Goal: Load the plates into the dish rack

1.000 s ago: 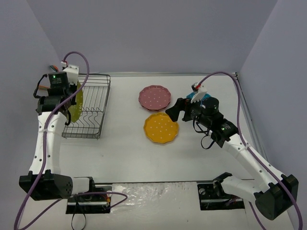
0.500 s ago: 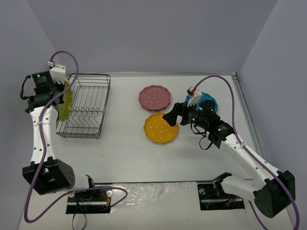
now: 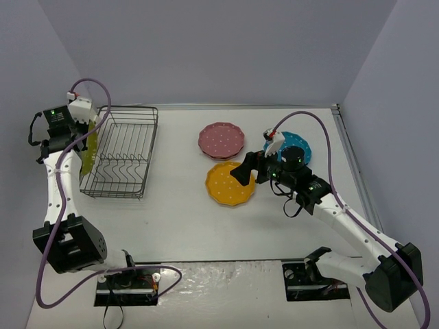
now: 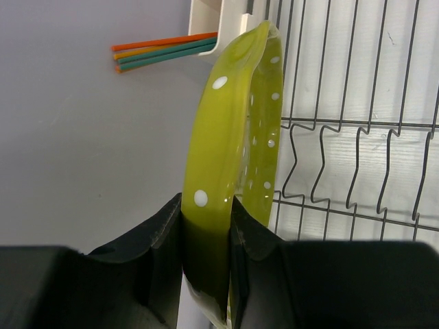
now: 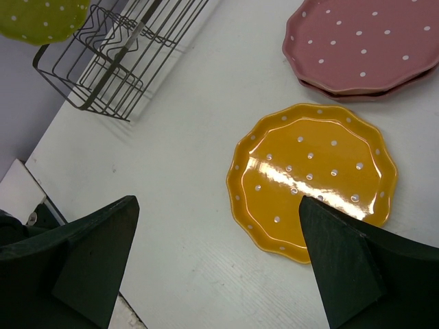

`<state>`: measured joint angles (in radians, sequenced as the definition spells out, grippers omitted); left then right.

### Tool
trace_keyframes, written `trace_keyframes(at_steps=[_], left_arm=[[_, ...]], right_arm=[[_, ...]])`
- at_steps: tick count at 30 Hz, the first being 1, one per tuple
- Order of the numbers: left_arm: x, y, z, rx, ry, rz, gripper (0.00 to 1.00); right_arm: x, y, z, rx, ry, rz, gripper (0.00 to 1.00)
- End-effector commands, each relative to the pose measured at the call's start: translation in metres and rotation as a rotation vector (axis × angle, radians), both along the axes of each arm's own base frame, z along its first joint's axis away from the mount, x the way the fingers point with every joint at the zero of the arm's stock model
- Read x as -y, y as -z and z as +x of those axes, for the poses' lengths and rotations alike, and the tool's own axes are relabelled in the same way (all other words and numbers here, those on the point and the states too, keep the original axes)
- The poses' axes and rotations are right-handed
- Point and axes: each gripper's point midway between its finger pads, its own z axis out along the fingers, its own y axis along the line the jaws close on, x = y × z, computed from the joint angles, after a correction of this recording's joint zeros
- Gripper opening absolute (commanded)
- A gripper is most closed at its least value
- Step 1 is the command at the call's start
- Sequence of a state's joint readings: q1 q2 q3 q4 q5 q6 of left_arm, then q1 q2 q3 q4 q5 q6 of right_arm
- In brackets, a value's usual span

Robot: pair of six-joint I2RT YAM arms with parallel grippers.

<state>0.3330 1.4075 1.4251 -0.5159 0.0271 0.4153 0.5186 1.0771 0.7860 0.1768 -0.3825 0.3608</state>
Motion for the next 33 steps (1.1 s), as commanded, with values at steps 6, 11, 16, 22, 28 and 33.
trace_keyframes(at_steps=[6, 11, 16, 22, 28, 33], left_arm=[[-0.016, -0.041, 0.032, 0.199, 0.018, 0.081, 0.00], [-0.016, -0.020, 0.036, 0.180, 0.020, 0.055, 0.00], [-0.013, 0.002, 0.036, 0.162, 0.020, 0.014, 0.03], [-0.016, 0.014, 0.036, 0.179, -0.007, -0.036, 0.16], [-0.019, 0.015, 0.033, 0.183, -0.035, -0.032, 0.42], [-0.023, 0.010, 0.028, 0.206, -0.066, -0.015, 0.57]], right_arm=[[-0.005, -0.022, 0.006, 0.100, -0.014, 0.034, 1.00], [-0.005, -0.018, 0.005, 0.093, -0.017, 0.030, 1.00], [-0.005, -0.015, 0.006, 0.090, -0.012, 0.025, 1.00], [-0.003, -0.012, 0.006, 0.077, -0.004, 0.026, 1.00], [-0.002, -0.006, 0.006, 0.067, 0.003, 0.019, 1.00], [-0.001, -0.001, 0.006, 0.053, 0.011, 0.014, 1.00]])
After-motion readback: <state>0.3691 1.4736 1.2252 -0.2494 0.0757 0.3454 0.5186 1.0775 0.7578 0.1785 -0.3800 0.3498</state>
